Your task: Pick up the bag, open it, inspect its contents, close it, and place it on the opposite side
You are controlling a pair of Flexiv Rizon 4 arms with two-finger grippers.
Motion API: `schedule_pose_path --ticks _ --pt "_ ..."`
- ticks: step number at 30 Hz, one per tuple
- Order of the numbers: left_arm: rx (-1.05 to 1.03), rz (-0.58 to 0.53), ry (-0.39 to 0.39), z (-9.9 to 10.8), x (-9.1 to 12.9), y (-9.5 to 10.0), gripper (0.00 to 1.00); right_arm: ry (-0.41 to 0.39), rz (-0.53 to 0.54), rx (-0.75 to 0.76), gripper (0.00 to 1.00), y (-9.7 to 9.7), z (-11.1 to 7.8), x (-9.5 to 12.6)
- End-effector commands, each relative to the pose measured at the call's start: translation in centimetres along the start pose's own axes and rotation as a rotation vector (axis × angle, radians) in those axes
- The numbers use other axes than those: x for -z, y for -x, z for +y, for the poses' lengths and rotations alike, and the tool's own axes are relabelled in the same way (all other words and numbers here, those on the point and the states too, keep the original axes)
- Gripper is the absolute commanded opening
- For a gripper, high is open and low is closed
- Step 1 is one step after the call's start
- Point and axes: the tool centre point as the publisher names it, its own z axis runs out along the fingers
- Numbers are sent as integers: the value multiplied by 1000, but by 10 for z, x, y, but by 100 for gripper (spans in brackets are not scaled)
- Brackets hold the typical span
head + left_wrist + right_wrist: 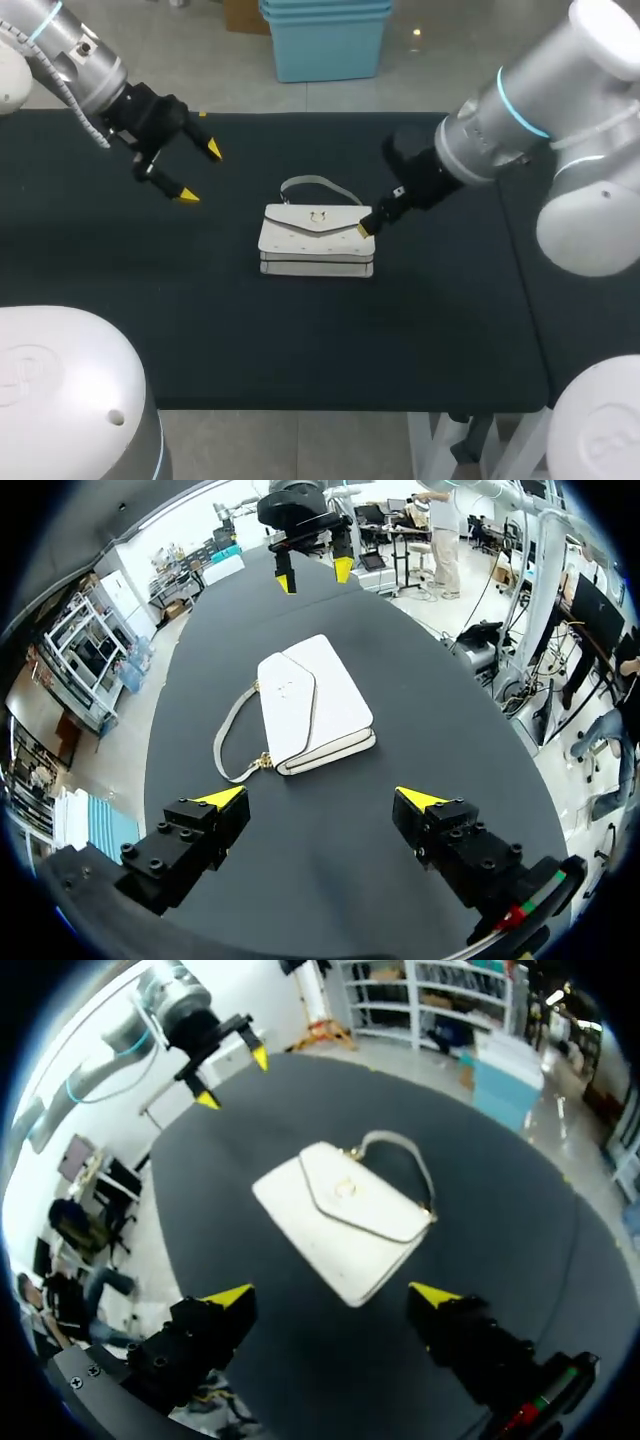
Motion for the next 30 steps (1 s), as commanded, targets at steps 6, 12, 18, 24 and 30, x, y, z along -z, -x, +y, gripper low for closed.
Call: schedule_pose_path --ticks 6,12,18,24,30 --pt "0 5 26 -8 0 3 100 34 -529 -1 100 -3 -3 -9" --pt "-55 7 13 -11 -14 5 100 95 -698 188 100 -17 3 -16" --pt "-48 11 8 -7 -15 8 100 -40 -871 408 100 -16 11 -25" --pt "-43 23 13 -5 -15 10 100 -263 -956 523 100 -5 25 -30" --pt "-41 34 4 -3 -18 9 100 -255 -1070 613 100 -7 35 -31"
